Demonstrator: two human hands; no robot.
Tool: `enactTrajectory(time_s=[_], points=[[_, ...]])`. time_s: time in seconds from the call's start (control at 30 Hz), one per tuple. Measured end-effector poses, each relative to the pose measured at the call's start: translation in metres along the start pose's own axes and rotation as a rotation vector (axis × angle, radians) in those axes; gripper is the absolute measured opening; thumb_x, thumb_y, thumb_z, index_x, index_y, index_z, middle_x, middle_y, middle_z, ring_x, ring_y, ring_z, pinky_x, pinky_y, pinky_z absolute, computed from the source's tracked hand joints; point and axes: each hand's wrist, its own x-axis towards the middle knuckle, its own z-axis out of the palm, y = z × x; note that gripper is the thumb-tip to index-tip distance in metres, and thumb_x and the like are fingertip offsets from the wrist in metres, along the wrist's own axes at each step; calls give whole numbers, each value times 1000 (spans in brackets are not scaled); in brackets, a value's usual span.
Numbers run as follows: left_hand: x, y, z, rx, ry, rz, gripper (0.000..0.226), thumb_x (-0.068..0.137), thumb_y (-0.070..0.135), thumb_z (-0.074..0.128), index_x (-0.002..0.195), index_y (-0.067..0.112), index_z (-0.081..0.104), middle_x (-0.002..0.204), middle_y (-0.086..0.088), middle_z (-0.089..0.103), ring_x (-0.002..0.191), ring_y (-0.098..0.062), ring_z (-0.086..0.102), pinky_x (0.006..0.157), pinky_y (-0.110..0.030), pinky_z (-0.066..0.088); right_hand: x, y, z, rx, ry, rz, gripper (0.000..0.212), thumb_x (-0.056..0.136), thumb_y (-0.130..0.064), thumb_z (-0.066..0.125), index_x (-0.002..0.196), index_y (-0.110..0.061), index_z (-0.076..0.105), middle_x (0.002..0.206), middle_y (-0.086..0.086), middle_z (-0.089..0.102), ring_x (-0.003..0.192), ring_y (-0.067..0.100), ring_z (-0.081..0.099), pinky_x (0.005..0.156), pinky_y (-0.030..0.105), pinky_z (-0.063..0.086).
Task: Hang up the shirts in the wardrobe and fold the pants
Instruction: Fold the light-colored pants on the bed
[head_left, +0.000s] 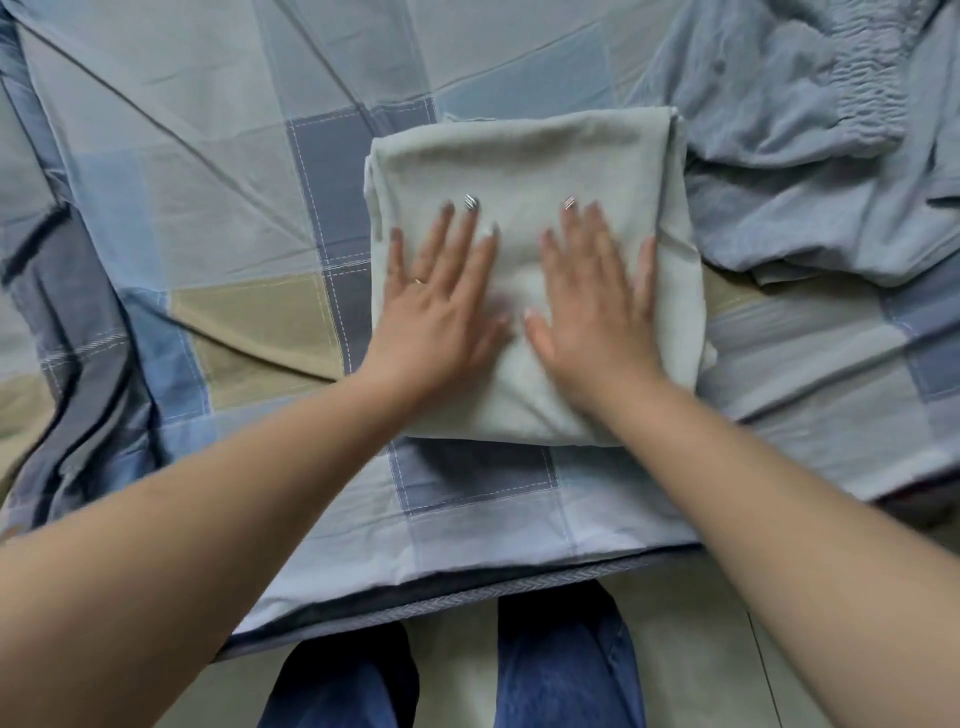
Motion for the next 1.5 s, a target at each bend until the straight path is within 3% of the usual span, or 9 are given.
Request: enactTrajectory(time_s=[0.07,0.13,0.3,0.43,0.5,0.6,0.7,0.97,1.5], points=[[-20,11,9,21,-30,74,70,91,49,40,146,6,33,155,-18,25,144,-34,20,113,-59,7,-29,-3,9,-83,-107,-85,64,89,-44,31,147,-20,30,158,9,17,146,22,13,114,56,1],[-37,8,19,8,-166,-85,76,90,58,33,151,14,22,159,-12,13,148,-28,7,115,-54,-2,-48,17,19,-120,-248,-35,64,92,-50,25,151,-27,15,160,4,2,147,18,-1,113,49,-12],[-47,-9,22,-162,-92,-232,80,87,62,31,152,17,16,161,-10,4,148,-23,0,119,-45,1,-58,47,19,1,-126,-43,67,93,-41,48,149,-15,23,158,11,13,147,24,9,115,50,1],[-46,-12,18,-468,87,-461,89,86,45,62,152,15,11,159,-11,11,147,-24,10,117,-28,5,-54,56,6,294,70,172,78,84,-44,52,147,-6,26,155,20,17,144,32,17,116,41,14],[-38,-18,14,-734,90,-626,89,83,41,68,152,19,16,153,-6,30,140,-18,29,116,-29,18,-45,65,-1,620,124,413,71,82,-48,54,141,-13,40,145,11,41,135,25,37,111,31,29],[-28,-29,10,-1054,46,-788,73,80,40,71,142,22,37,134,2,53,120,-11,54,106,-36,42,-31,73,-2,1126,-25,703,53,73,-54,64,117,-26,59,109,-9,67,103,13,62,94,37,50],[-20,-42,9,-1235,-90,-899,62,79,43,74,128,13,51,119,-1,66,107,-19,65,96,-40,51,-18,80,2,1312,-167,749,66,62,-50,77,118,-21,59,111,-3,69,102,17,66,94,41,51],[-42,-36,-21,-1431,-304,-806,33,80,36,72,107,22,63,95,4,75,84,-14,72,63,-25,58,-50,66,-13,1303,-294,711,44,76,-25,78,116,-18,61,110,-1,69,97,14,66,83,31,52],[-251,89,-206,-1295,-751,-506,56,61,38,87,108,15,65,97,-10,74,87,-29,72,67,-37,58,-427,-92,-181,1545,89,1075,32,82,-12,70,113,-14,62,101,-2,74,95,15,70,82,27,54]])
